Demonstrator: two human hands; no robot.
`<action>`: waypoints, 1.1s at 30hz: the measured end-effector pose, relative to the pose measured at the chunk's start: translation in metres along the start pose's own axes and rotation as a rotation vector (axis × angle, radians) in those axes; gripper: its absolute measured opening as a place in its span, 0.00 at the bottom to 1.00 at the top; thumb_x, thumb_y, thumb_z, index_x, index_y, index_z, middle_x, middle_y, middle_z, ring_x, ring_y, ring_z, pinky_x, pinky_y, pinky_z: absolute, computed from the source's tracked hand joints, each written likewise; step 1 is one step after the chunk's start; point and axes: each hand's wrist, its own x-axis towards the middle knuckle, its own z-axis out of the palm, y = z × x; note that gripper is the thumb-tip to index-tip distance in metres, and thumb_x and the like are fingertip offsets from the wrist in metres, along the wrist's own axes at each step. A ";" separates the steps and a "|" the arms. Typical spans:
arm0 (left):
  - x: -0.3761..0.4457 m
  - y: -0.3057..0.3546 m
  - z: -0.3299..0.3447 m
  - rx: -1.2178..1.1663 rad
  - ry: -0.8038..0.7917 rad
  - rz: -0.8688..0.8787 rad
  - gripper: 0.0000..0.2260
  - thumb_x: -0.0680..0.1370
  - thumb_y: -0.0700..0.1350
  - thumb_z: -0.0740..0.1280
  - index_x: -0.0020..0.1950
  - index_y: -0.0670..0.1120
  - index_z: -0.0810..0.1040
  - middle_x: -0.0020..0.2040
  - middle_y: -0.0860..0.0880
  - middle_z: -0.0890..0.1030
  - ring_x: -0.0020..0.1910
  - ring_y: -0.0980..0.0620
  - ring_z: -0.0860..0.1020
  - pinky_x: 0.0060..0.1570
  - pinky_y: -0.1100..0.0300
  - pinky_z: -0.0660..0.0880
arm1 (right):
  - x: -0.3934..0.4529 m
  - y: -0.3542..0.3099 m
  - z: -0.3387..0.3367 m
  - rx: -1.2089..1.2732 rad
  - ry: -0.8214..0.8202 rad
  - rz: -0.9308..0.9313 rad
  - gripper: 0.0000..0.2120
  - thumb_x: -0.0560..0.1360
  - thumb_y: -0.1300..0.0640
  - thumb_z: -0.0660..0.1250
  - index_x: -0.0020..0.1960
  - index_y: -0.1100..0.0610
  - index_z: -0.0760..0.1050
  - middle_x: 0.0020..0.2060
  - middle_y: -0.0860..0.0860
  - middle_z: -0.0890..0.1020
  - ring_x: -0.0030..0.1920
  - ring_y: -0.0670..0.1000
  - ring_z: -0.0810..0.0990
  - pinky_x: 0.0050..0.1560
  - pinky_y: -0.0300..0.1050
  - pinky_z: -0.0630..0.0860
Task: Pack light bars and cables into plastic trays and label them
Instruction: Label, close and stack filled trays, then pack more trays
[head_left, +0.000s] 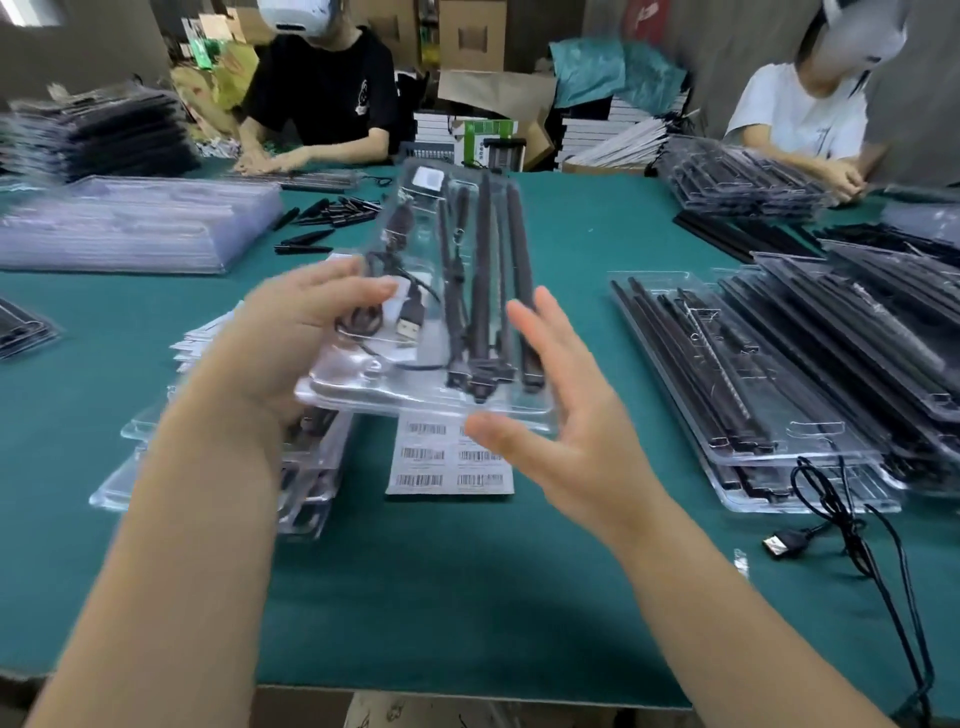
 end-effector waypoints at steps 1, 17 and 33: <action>0.002 0.004 -0.014 0.098 0.056 0.006 0.10 0.65 0.57 0.73 0.44 0.58 0.84 0.38 0.58 0.84 0.34 0.63 0.80 0.42 0.55 0.68 | 0.004 -0.001 0.011 0.015 -0.003 -0.008 0.35 0.67 0.40 0.72 0.70 0.37 0.61 0.75 0.39 0.52 0.72 0.32 0.50 0.63 0.20 0.52; 0.095 -0.063 -0.153 0.584 0.325 -0.218 0.17 0.71 0.54 0.70 0.48 0.40 0.80 0.53 0.38 0.81 0.41 0.43 0.75 0.48 0.51 0.74 | 0.020 0.004 0.098 0.206 0.059 0.019 0.15 0.70 0.41 0.62 0.57 0.33 0.74 0.67 0.37 0.69 0.69 0.37 0.64 0.65 0.33 0.64; 0.159 -0.093 -0.149 0.606 -0.031 -0.689 0.30 0.72 0.58 0.71 0.62 0.37 0.71 0.54 0.37 0.80 0.48 0.39 0.80 0.49 0.47 0.75 | 0.026 0.026 0.099 0.444 0.298 0.363 0.11 0.70 0.54 0.65 0.51 0.44 0.75 0.50 0.42 0.77 0.48 0.37 0.76 0.46 0.32 0.75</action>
